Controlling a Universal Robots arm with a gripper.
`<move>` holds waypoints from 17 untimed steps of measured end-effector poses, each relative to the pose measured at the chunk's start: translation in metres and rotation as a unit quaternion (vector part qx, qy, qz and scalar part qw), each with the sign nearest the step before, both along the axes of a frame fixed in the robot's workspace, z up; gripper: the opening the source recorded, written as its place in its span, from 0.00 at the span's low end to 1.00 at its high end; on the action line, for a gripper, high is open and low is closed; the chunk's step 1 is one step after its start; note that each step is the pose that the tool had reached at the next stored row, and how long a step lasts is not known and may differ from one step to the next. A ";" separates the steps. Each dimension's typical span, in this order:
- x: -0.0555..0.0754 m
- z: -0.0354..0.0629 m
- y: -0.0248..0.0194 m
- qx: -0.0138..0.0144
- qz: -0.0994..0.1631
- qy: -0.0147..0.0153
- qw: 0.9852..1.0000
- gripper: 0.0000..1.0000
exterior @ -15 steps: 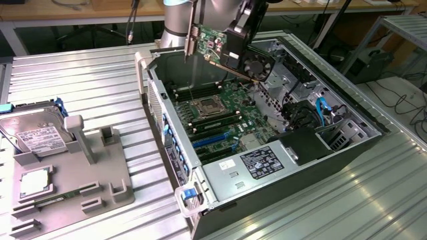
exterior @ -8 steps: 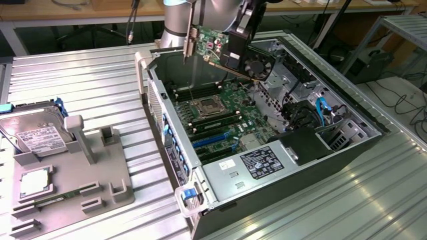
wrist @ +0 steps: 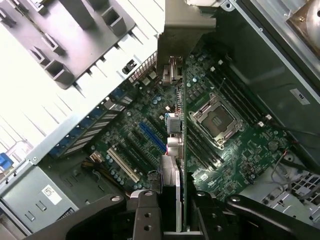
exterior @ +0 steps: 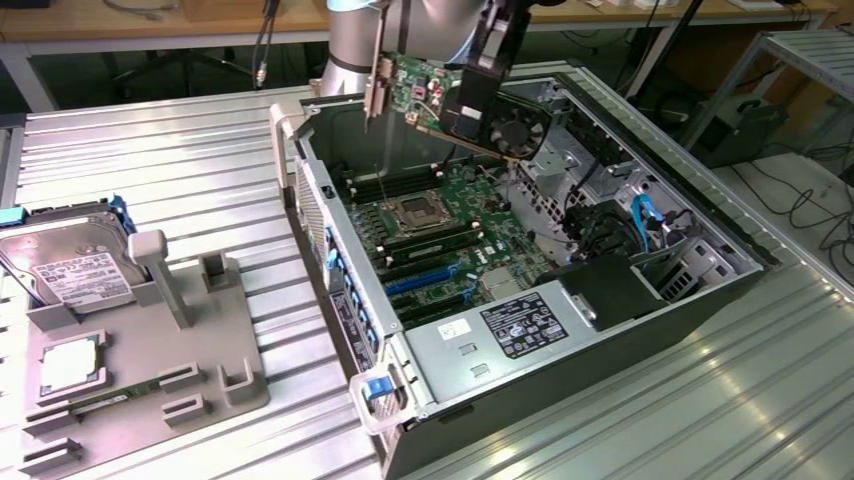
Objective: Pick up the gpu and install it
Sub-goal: 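Pick up the gpu and move the gpu toward the slot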
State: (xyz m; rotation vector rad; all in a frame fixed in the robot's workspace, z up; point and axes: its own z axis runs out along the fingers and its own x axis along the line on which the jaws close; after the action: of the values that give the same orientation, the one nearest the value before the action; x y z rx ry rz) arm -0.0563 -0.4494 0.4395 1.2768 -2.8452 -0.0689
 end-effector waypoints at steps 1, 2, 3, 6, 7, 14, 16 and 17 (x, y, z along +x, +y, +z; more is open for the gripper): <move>0.000 0.0000 0.0000 0.000 0.004 0.000 1.000 0.28; 0.000 0.0000 0.0000 0.000 0.009 0.000 1.000 0.28; 0.000 0.0000 0.0000 0.000 0.014 0.000 1.000 0.28; 0.000 0.0000 0.0000 0.000 0.025 0.000 1.000 0.28; 0.000 0.0000 0.0000 0.000 0.029 0.000 1.000 0.28; 0.000 0.0000 0.0000 0.000 0.059 0.000 0.998 0.28; 0.000 0.0000 0.0000 0.000 0.067 0.000 0.998 0.28; 0.000 0.0000 0.0000 0.000 0.071 0.000 0.997 0.28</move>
State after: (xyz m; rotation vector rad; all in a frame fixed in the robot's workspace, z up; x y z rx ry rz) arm -0.0563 -0.4494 0.4395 1.4749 -2.7443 -0.0663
